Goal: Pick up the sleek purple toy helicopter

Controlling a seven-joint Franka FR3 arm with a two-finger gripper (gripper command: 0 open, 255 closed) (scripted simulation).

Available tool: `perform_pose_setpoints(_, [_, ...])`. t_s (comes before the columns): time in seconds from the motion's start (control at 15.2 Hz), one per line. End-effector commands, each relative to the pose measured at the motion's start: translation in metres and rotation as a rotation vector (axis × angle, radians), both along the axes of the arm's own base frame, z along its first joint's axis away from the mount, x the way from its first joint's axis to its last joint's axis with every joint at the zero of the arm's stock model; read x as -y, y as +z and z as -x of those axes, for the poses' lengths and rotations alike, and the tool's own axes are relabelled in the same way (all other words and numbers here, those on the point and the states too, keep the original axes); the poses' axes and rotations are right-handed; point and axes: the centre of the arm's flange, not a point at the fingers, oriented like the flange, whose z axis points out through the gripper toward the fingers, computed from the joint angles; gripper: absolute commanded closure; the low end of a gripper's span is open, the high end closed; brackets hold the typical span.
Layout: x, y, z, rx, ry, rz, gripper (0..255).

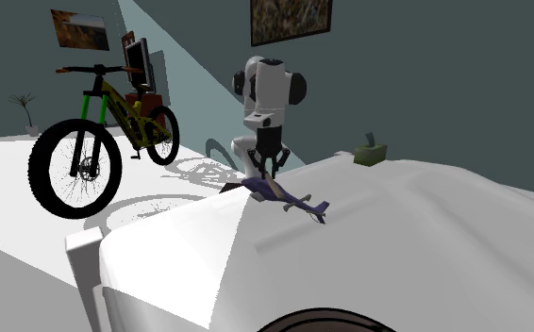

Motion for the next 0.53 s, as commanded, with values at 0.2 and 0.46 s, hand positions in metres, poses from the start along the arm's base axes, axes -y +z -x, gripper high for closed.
perform_pose_setpoints(0.2, [0.0,0.0,0.0,-0.001,0.0,0.0,255])
perform_pose_setpoints(0.46, [0.0,0.01,0.0,-0.001,0.0,0.0,255])
